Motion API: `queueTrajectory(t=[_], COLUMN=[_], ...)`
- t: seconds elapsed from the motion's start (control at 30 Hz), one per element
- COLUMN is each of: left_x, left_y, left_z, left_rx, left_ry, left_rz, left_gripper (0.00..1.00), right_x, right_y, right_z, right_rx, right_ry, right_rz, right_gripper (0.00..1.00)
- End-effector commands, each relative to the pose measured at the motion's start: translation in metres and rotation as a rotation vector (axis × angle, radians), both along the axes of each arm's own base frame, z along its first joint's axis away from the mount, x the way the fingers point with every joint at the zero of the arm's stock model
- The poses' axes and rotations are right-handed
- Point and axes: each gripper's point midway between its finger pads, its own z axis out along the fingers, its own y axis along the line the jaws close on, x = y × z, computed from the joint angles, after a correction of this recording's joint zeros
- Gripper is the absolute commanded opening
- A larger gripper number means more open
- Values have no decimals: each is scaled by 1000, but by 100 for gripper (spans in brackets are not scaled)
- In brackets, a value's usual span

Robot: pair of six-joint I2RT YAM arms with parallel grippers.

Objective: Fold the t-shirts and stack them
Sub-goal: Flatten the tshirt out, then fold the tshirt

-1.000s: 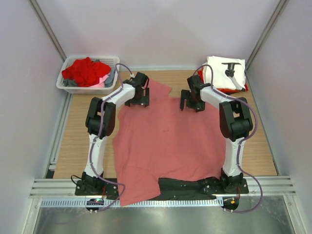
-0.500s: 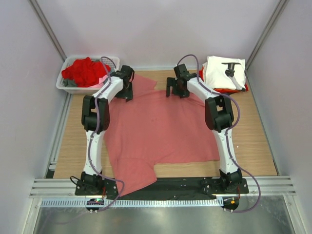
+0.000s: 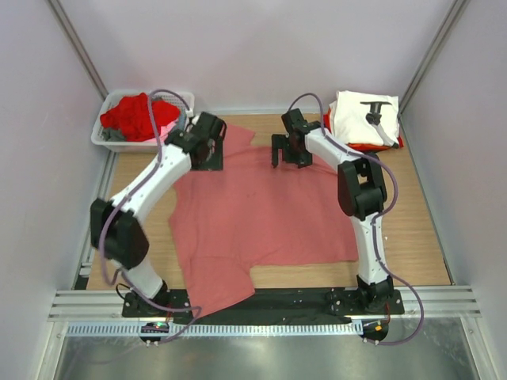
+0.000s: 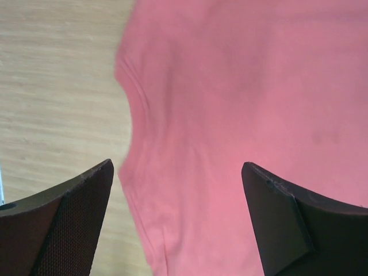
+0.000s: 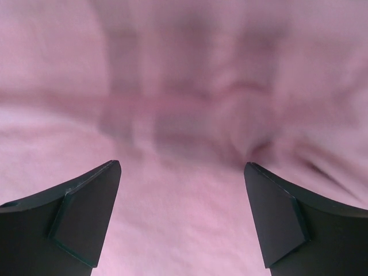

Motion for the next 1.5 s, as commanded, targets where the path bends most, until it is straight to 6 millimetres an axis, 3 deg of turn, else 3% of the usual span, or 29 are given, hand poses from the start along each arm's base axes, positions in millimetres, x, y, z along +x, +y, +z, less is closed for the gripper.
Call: queueTrajectory(t=[0.0,0.03,0.07,0.1,0.13,0.17,0.2,0.23,0.27,0.3,0.33,0.37,0.4,0.43,0.47,0.5,0.53,0.57,0.63,0.67,0.9,1.1,1.23,1.43,1.47], left_x=[-89,-110,-134,-164,-182,-204,-231,-246,-265,-284,-293,-304,-316,-323,-330,-339,-345,-353,-363,-370,-392,-398,-397,-385,-382], left_y=[-19,-21,-25,-37,-41,-42,-51,-53,-50,-57,-57,-49,-53,-51,-43,-49,-52,-47,-55,-51,-68,-64,-50,-42,-37], left_z=[1,10,-3,-7,-6,-16,-20,-23,-30,-34,-38,-48,-54,-59,-70,-72,-76,-87,-93,-104,-133,-158,-171,-166,-164], left_rx=[26,15,3,14,-10,-5,-15,-29,-50,-83,-99,-96,-125,-136,-123,-176,-210,-206,-273,-265,-293,-239,-199,-231,-218], left_ry=[66,44,81,123,132,169,198,210,240,249,255,267,281,295,311,315,319,331,348,357,387,405,398,334,323], left_rz=[-23,-38,-20,-84,-102,-110,-135,-135,-136,-143,-141,-137,-133,-127,-112,-142,-119,-136,-144,-142,-200,-209,-194,-214,-215], left_gripper=[92,92,92,93,92,92,92,92,91,91,90,90,89,88,87,86,86,86,86,86,85,78,70,32,19], right_x=[-15,-19,-30,-39,-56,-64,-75,-85,-103,-115,-125,-143,-153,-162,-176,-185,-197,-203,-214,-222,-244,-249,-252,-257,-257], right_y=[-27,-34,-48,-54,-61,-69,-74,-78,-86,-90,-92,-97,-99,-101,-107,-112,-119,-122,-133,-136,-150,-145,-150,-144,-144], right_z=[101,114,113,143,132,137,159,160,143,159,157,137,150,148,131,143,128,128,137,127,119,118,116,92,89], right_rx=[-67,-81,-124,-100,-104,-94,-57,-46,-48,-14,2,-6,38,50,43,83,78,95,153,156,192,217,210,259,260], right_ry=[-144,-170,-166,-228,-197,-208,-261,-260,-219,-262,-261,-221,-262,-264,-237,-288,-269,-283,-337,-322,-324,-299,-295,-240,-235], right_rz=[-30,-45,-73,-90,-103,-122,-140,-150,-168,-181,-189,-193,-215,-224,-244,-282,-306,-329,-399,-412,-479,-481,-526,-567,-582], right_gripper=[96,97,98,99,100,100,100,100,100,100,100,100,100,100,100,100,100,100,100,100,100,100,100,100,100])
